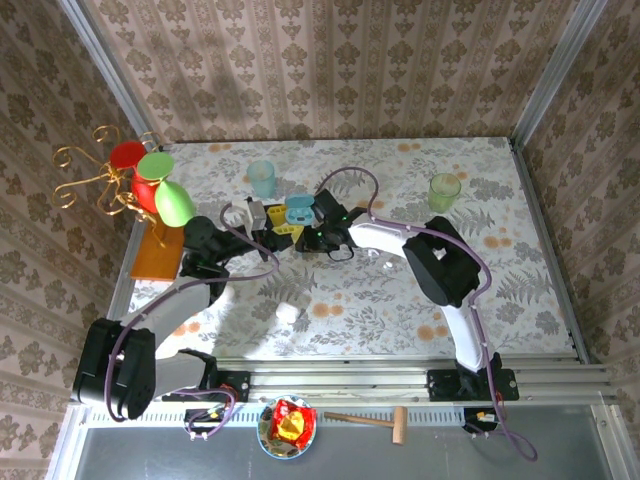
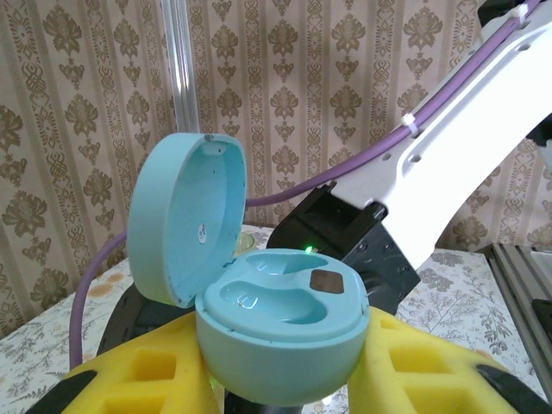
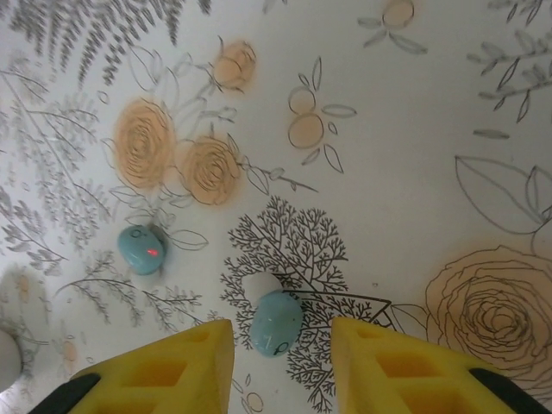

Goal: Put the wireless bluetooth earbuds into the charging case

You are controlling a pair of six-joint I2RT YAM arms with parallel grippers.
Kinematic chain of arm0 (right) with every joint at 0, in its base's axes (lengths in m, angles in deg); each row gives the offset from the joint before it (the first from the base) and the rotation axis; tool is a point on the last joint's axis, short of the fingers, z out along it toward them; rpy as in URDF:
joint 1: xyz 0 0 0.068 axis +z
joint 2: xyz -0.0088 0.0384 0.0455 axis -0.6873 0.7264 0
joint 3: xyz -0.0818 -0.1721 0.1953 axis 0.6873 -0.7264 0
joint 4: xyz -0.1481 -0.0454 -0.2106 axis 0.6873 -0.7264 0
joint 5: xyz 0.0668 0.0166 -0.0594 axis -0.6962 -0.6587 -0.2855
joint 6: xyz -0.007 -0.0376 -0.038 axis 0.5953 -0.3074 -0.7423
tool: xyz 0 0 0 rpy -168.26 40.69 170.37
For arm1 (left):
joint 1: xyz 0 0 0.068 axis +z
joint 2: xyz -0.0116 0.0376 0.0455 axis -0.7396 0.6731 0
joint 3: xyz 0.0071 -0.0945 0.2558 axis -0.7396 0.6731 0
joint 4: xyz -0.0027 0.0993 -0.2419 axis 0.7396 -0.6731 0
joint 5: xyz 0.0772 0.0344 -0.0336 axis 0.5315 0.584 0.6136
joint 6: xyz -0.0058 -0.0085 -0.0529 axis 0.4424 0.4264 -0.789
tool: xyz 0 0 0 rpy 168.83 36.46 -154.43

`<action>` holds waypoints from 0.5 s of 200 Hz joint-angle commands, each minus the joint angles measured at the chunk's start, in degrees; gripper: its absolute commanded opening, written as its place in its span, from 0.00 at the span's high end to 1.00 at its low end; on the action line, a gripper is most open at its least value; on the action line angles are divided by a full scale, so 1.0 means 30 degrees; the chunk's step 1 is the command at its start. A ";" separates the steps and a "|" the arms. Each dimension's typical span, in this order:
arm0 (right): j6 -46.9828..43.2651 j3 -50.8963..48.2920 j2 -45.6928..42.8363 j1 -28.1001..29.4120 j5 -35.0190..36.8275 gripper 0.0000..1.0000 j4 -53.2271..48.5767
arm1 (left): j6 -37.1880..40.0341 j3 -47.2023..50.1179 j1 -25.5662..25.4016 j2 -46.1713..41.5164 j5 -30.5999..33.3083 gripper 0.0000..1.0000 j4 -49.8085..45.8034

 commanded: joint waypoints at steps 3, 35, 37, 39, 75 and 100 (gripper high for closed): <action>-0.0216 0.1129 0.0881 0.0220 -0.0680 0.66 -0.1424 | 0.0251 0.0133 0.0122 -0.0453 -0.0036 0.71 0.0219; -0.0577 0.1788 0.1398 0.0342 -0.0920 0.67 -0.2118 | 0.0265 0.0105 0.0137 -0.0446 -0.0065 0.71 0.0211; -0.0590 0.1815 0.1441 0.0344 -0.0923 0.67 -0.2158 | 0.0251 0.0104 0.0137 -0.0431 -0.0065 0.71 0.0217; -0.0615 0.1851 0.1452 0.0359 -0.0910 0.67 -0.2212 | 0.0262 0.0104 0.0137 -0.0435 -0.0065 0.71 0.0218; -0.0941 0.2550 0.2085 0.0374 -0.0600 0.71 -0.3021 | 0.0265 0.0020 0.0136 -0.0417 -0.0151 0.71 0.0240; -0.1140 0.3173 0.2568 0.0374 -0.0713 0.72 -0.3752 | 0.0236 0.0016 0.0137 -0.0417 -0.0183 0.71 0.0248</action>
